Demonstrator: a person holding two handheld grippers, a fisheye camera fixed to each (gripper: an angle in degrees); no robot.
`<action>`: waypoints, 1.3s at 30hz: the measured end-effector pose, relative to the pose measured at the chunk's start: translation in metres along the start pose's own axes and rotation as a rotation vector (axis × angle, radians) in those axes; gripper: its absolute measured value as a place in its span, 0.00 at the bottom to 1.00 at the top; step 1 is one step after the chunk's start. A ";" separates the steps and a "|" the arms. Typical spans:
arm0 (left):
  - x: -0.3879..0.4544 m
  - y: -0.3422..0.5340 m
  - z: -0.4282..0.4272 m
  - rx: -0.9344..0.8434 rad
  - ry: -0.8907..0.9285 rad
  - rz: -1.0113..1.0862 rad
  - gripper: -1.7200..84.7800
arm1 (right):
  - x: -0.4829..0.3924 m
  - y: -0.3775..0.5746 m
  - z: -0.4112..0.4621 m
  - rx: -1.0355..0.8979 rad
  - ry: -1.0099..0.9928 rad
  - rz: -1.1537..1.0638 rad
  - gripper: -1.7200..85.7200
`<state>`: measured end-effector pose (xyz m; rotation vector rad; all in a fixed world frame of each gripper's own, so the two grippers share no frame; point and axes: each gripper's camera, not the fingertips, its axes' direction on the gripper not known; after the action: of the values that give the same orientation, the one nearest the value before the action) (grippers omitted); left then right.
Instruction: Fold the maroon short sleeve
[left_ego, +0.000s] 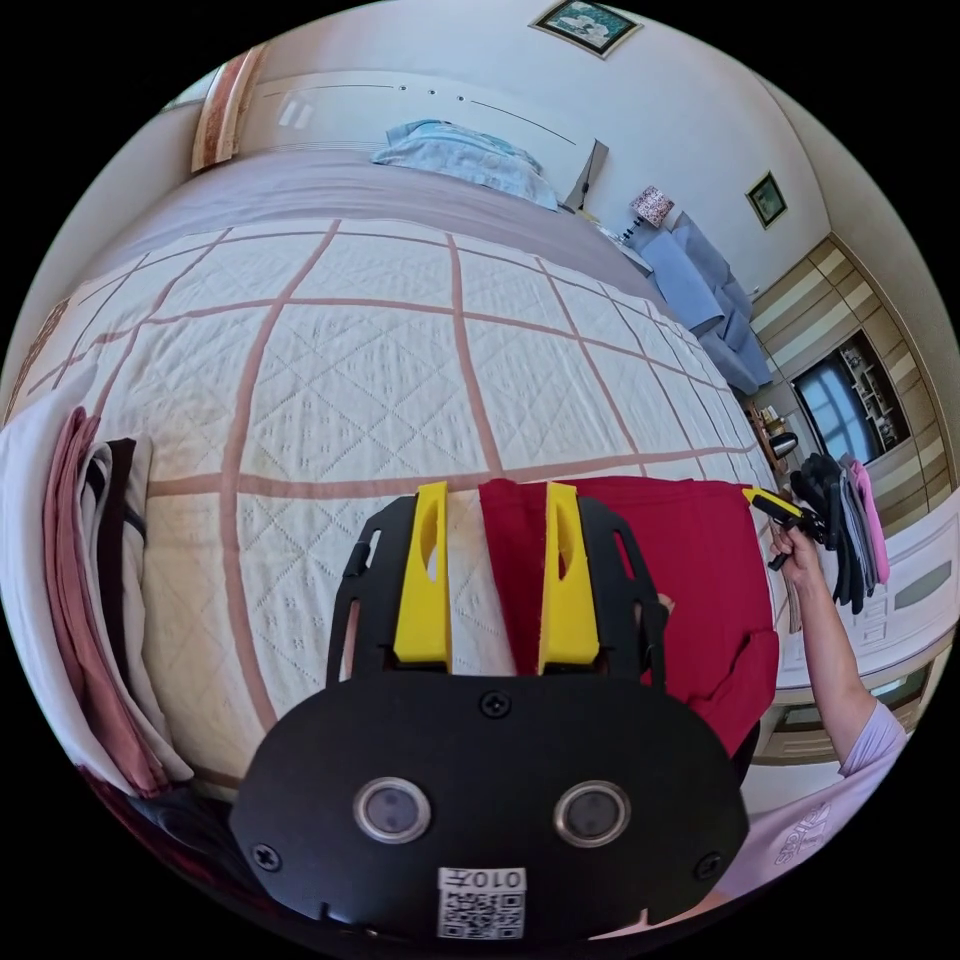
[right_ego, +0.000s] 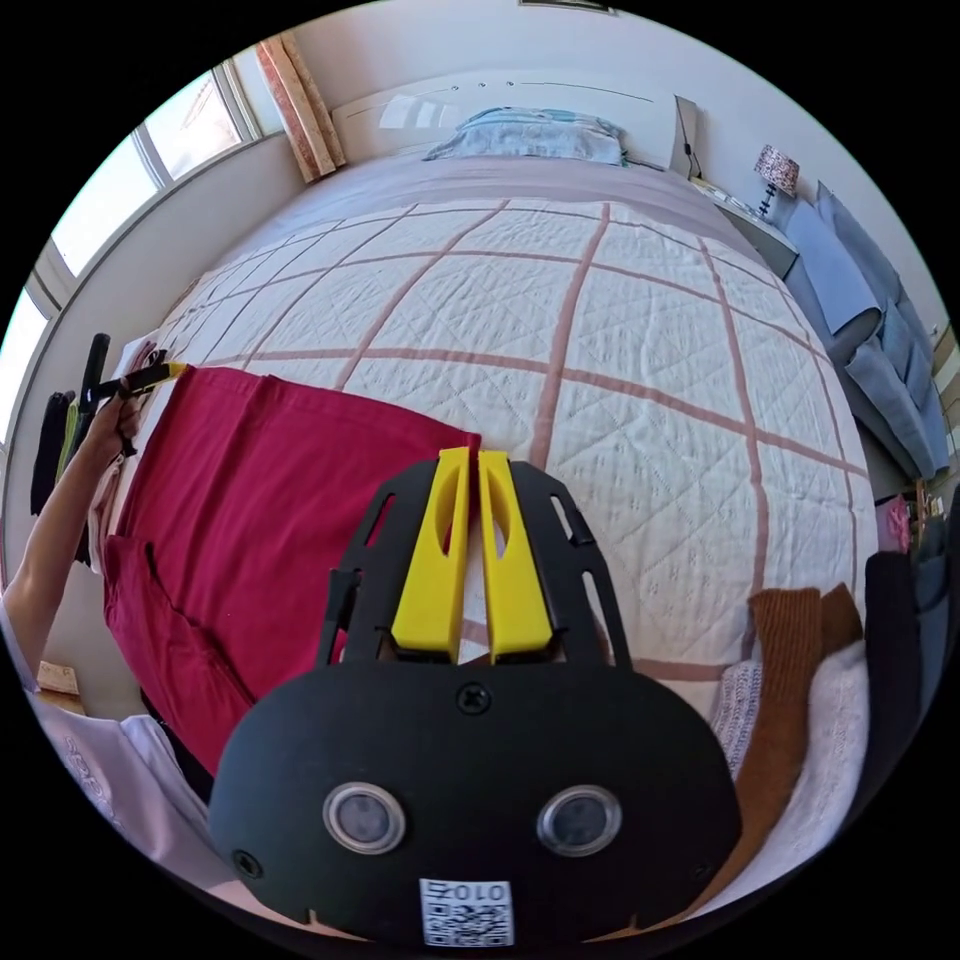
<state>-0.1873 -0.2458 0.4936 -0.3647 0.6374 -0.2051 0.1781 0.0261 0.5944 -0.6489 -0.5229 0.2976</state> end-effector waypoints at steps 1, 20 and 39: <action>0.002 -0.001 0.007 -0.047 0.011 0.005 0.13 | -0.001 0.001 -0.002 0.011 0.003 0.004 0.04; 0.151 0.218 -0.205 0.310 0.336 0.883 0.02 | -0.085 0.232 -0.193 0.431 -0.065 -0.456 0.05; 0.198 0.388 -0.154 -0.076 -0.064 0.940 0.02 | -0.101 0.357 -0.152 0.176 -0.190 -0.441 0.04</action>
<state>-0.0970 0.0098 0.1199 -0.1145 0.6940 0.7269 0.1414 0.1800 0.2264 -0.3228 -0.7957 -0.0127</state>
